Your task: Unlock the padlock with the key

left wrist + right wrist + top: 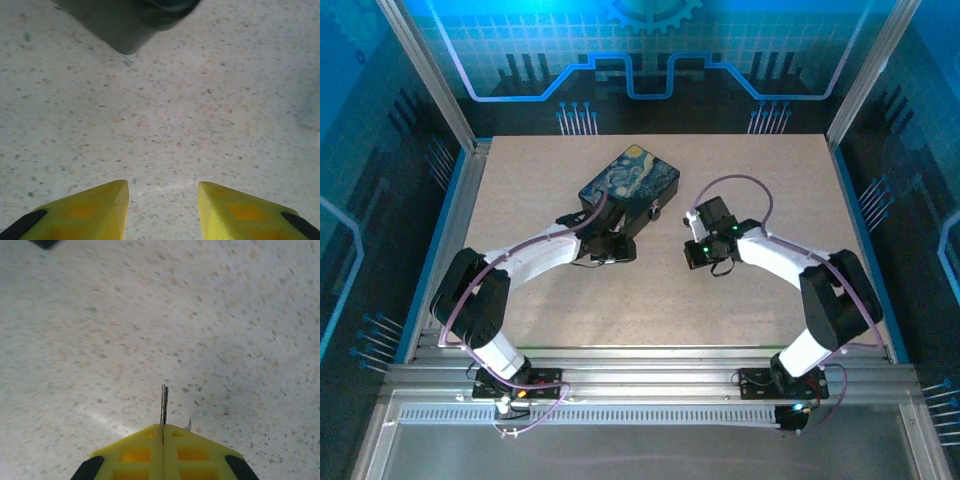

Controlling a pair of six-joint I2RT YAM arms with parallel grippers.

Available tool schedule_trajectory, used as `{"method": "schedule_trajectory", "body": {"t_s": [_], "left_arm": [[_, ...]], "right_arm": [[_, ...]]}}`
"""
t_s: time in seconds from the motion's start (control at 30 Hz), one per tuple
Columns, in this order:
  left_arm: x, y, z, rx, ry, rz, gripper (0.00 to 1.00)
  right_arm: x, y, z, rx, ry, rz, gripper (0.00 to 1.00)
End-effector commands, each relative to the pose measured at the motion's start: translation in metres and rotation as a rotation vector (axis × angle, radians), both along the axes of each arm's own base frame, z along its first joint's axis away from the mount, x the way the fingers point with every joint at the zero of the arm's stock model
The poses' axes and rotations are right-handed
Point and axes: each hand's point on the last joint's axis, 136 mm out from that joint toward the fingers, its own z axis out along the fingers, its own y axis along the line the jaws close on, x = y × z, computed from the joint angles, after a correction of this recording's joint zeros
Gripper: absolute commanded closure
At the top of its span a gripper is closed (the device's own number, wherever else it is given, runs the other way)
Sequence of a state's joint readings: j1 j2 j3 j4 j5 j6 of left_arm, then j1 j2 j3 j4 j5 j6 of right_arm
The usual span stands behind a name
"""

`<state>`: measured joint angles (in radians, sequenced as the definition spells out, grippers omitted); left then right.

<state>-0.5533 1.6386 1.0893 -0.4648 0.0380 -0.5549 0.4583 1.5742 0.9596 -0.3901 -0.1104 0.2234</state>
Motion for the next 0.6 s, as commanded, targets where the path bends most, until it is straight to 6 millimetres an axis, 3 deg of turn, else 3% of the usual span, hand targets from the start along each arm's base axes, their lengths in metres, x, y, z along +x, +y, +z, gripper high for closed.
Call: {"method": "schedule_trajectory", "body": {"t_s": [0.0, 0.3, 0.57], "left_arm": [[0.005, -0.035, 0.034, -0.186, -0.027, -0.134, 0.59], [0.012, -0.077, 0.072, -0.48, -0.075, -0.254, 0.64], [0.019, -0.088, 0.06, -0.534, -0.055, -0.284, 0.66]], "right_arm": [[-0.011, 0.02, 0.027, 0.131, -0.031, 0.173, 0.98], [-0.031, 0.047, 0.055, 0.32, -0.038, 0.358, 0.98], [-0.027, 0.057, 0.068, 0.386, -0.025, 0.383, 0.98]]}}
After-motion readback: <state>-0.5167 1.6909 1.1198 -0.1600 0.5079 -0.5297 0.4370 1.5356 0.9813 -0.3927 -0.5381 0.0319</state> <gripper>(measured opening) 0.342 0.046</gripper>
